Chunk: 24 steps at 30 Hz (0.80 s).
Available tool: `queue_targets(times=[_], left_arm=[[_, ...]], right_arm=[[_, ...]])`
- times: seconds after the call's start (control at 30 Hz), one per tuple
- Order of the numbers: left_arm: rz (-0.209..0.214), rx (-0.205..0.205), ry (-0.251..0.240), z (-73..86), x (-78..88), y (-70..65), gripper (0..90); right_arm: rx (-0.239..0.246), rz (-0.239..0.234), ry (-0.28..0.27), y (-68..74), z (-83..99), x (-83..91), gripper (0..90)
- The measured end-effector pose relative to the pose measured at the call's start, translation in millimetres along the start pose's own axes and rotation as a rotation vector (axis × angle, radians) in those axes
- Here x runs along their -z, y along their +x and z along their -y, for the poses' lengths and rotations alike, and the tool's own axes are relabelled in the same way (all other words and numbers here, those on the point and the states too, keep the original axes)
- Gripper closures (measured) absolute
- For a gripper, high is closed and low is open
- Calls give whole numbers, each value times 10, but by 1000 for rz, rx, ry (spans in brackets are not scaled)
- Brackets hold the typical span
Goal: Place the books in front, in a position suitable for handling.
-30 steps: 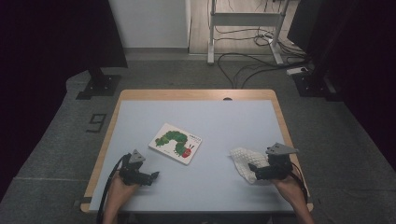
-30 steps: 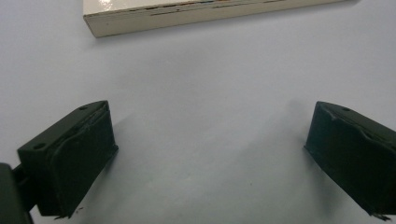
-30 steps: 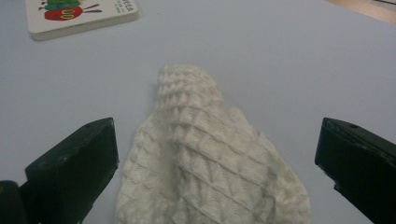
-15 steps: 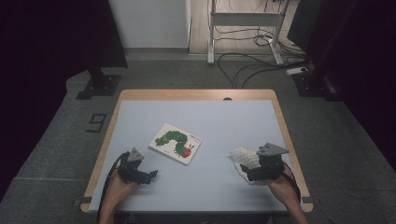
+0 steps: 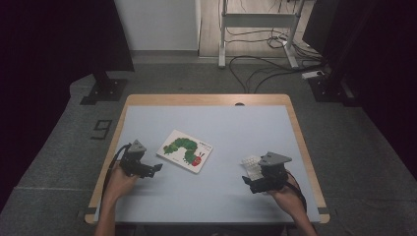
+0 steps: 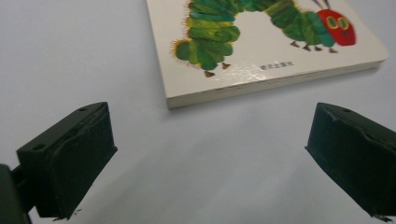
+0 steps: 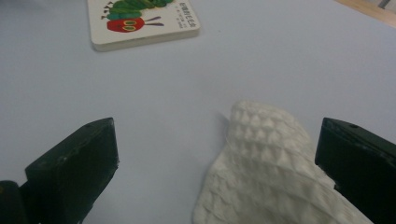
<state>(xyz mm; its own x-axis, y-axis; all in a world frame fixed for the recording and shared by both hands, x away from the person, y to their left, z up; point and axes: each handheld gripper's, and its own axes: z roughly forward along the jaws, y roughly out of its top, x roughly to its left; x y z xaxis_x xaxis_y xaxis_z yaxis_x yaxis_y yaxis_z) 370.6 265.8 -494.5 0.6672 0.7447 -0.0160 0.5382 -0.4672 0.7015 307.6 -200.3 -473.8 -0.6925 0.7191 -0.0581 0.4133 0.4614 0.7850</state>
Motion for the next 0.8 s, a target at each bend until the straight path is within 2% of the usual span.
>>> queue_targets(times=[0.07, 0.17, 0.27, 0.43, 0.6, 0.73, 0.8], left_arm=[[30, 9, -20, -7, -21, 34, 13], [39, 1, -18, -8, -67, 41, 11], [41, -16, 7, -10, -176, 60, 4], [41, -67, 46, -81, -301, 24, 0], [55, -65, 72, -76, -399, 39, 0], [86, -57, 76, -60, -461, 44, 0], [78, -68, 81, -52, -483, 32, 0]], right_arm=[[2, -11, -6, 28, -23, -25, 0], [5, -21, -9, 57, -47, -58, 0], [15, -42, -4, 121, -91, -142, 0], [31, -69, -2, 212, -141, -267, 0], [29, -95, 6, 274, -158, -393, 0], [25, -109, 9, 309, -165, -472, 0], [25, -117, 10, 327, -169, -507, 0]])
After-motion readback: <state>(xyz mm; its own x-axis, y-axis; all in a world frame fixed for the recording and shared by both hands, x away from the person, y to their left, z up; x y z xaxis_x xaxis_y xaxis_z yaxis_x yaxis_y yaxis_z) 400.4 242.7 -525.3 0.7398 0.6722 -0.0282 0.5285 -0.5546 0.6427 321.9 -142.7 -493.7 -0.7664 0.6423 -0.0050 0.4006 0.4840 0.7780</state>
